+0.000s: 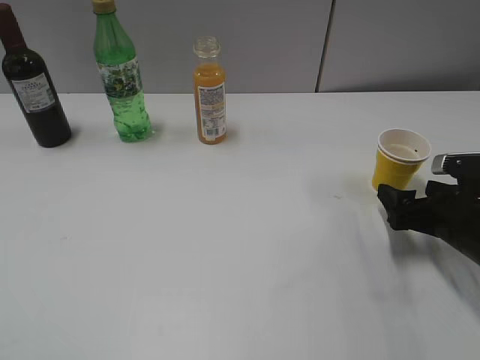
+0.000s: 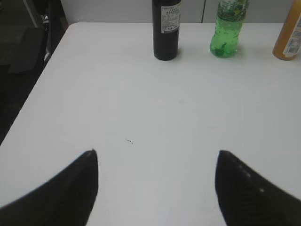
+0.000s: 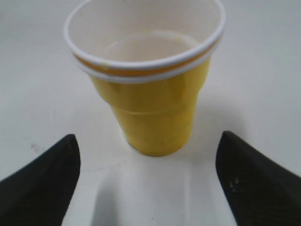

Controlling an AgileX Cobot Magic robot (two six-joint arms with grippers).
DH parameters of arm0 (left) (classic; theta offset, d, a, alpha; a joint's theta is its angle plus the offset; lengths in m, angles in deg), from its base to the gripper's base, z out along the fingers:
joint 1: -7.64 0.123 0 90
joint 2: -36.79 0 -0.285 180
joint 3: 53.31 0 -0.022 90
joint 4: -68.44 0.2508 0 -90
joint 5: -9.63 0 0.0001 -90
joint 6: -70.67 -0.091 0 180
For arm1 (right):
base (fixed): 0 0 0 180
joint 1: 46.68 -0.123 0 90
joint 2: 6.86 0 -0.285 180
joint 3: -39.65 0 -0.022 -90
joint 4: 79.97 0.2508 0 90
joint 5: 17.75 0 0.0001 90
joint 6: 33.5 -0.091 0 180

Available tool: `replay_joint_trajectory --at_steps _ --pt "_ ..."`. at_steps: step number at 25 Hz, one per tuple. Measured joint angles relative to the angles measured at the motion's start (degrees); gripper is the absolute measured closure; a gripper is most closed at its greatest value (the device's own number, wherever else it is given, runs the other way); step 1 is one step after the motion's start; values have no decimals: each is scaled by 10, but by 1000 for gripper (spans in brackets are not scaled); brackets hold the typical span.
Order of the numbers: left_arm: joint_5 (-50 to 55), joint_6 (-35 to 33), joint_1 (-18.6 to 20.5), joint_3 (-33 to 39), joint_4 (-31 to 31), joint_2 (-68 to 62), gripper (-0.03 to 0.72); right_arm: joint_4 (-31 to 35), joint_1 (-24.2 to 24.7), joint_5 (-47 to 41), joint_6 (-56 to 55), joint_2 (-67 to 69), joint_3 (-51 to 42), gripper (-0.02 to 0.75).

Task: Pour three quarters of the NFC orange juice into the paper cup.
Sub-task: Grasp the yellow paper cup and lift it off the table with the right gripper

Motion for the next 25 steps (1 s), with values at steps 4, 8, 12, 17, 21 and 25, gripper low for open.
replay_joint_trajectory --at_steps 4,8,12,17,21,25 --pt "0 0 0 0 0 0 99 1 0 1 0 13 20 48" --pt "0 0 0 0 0 0 99 1 0 3 0 36 39 48" --pt "0 0 0 0 0 0 99 3 0 3 -5 59 53 48" --pt "0 0 0 0 0 0 99 5 0 8 -8 79 80 48" --pt "0 0 0 0 0 0 99 6 0 19 -23 100 108 48" --pt "0 0 0 0 0 0 99 6 0 23 -30 112 129 48"
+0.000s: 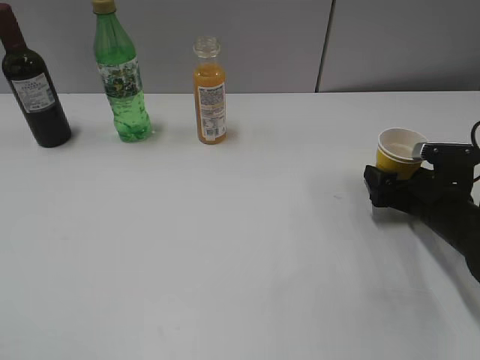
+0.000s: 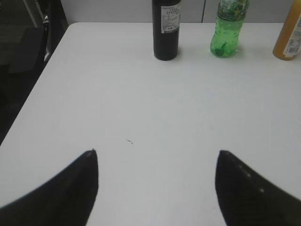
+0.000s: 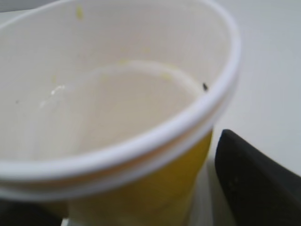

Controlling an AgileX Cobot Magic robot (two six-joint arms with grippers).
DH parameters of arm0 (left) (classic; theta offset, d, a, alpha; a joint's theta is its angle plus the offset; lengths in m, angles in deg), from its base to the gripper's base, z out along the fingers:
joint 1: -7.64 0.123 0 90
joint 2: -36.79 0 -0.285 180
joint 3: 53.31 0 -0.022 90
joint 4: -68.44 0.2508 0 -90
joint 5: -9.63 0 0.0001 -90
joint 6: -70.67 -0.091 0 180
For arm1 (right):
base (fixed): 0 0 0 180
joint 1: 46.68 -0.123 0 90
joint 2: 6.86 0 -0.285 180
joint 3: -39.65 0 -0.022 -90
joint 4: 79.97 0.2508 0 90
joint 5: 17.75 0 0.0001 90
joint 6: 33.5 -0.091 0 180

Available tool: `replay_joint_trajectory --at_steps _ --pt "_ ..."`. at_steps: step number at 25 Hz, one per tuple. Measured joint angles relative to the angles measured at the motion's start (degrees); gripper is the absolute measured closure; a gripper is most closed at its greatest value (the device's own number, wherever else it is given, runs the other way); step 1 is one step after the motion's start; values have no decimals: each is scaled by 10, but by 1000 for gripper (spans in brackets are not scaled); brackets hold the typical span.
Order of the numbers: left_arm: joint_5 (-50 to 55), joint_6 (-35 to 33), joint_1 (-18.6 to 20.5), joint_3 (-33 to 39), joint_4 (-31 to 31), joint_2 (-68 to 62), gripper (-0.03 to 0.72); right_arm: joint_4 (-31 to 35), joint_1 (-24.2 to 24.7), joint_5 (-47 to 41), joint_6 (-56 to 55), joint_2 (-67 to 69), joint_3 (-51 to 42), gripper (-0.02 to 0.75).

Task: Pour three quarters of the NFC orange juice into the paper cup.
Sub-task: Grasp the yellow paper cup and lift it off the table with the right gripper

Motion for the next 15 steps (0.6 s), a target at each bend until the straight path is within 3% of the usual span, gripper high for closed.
replay_joint_trajectory --at_steps 15 --pt "0 0 0 0 0 0 99 -25 0 23 3 24 16 80"
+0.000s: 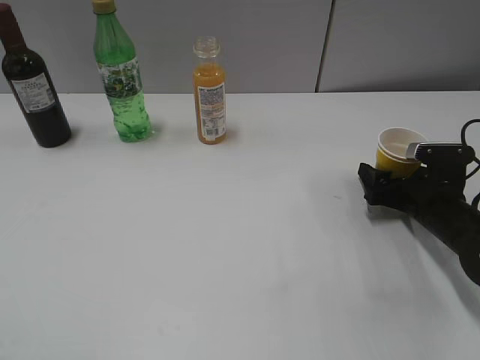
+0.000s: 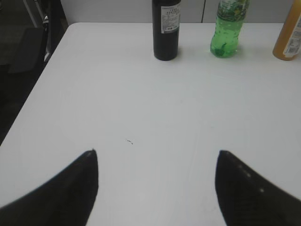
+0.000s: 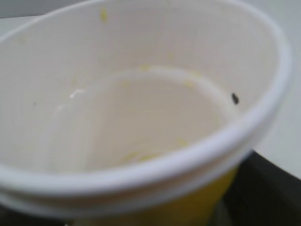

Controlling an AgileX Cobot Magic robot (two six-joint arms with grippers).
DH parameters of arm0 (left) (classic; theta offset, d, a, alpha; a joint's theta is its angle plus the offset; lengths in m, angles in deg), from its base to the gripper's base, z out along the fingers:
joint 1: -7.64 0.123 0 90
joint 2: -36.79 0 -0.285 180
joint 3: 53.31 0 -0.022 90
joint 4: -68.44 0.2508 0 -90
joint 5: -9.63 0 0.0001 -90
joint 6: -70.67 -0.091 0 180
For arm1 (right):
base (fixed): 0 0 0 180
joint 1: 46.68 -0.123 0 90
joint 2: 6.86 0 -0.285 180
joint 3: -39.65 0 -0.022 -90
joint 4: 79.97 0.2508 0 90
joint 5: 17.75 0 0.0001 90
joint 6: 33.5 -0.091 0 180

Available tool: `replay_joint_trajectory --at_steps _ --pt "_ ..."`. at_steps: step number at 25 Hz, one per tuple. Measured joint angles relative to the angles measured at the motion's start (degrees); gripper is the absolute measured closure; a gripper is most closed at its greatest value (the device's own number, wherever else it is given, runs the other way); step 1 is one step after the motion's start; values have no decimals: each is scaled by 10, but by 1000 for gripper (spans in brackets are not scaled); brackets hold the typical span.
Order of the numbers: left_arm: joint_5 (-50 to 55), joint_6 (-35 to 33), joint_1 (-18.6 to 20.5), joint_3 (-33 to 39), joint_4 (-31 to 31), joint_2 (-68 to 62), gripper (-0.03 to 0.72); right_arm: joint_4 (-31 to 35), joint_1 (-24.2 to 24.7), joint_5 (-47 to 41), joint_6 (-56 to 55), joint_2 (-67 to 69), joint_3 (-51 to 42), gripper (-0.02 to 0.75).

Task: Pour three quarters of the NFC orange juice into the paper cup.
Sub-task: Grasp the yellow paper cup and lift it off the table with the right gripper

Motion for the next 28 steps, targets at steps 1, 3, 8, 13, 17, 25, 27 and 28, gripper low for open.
replay_joint_trajectory --at_steps 1,3,8,13,17,25,27,28 --pt "0 0 0 0 0 0 99 1 0 0 1 0 0 82" --pt "0 0 0 0 0 0 99 1 0 1 1 0 0 86" --pt "0 0 0 0 0 0 99 2 0 1 3 1 2 127" --pt "0 0 0 0 0 0 99 2 0 0 3 1 2 198" --pt "0 0 0 0 0 0 99 3 0 -1 6 1 2 217" --pt "0 0 0 0 0 0 99 5 0 1 33 4 2 291" --pt "0 0 0 0 0 0 99 5 0 1 44 4 0 291" --pt "0 0 0 0 0 0 99 5 0 1 46 4 -2 291"
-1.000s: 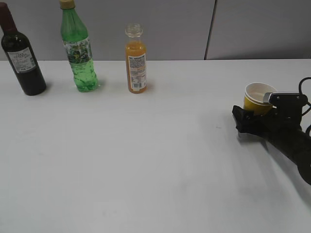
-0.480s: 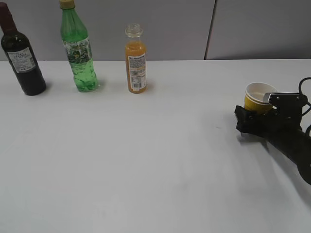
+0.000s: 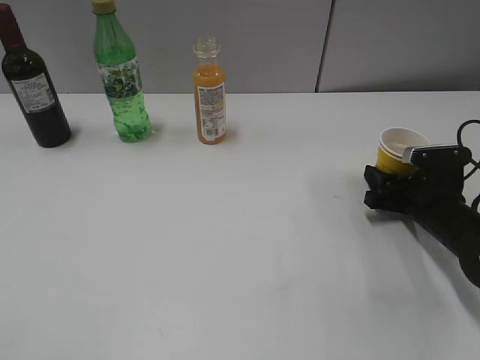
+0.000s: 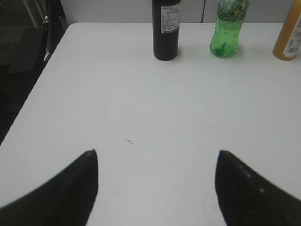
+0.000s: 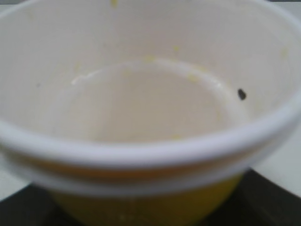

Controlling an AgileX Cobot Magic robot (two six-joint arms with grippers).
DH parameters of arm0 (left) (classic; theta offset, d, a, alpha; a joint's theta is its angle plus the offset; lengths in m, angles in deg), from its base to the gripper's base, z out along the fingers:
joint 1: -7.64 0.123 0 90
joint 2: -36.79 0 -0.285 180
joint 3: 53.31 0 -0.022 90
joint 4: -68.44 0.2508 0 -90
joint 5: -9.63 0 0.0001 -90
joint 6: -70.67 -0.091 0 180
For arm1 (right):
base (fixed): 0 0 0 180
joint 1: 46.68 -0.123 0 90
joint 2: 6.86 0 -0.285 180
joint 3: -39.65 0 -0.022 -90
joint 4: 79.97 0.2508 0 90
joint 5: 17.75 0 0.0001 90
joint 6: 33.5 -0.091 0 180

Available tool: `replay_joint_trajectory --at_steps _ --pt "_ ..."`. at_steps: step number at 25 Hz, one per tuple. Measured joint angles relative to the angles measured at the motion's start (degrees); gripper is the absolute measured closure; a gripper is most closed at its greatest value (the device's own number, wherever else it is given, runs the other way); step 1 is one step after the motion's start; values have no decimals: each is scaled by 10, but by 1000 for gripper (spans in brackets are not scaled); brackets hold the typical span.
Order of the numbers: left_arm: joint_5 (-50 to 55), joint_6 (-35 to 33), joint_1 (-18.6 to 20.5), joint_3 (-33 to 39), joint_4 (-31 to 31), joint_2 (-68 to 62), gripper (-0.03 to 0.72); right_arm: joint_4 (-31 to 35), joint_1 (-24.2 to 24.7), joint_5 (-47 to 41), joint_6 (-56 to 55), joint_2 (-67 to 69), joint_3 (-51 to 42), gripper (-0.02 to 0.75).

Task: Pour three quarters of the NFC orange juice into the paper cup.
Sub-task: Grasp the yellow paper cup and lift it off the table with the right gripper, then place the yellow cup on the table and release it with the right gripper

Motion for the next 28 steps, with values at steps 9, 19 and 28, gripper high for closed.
replay_joint_trajectory --at_steps 9,19,28 --pt "0 0 0 0 0 0 99 -45 0 -35 10 -54 -49 293" --pt "0 0 0 0 0 0 99 -329 0 -39 -1 -78 -41 293" --pt "0 0 0 0 0 0 99 -559 -33 -40 -81 -79 40 293"
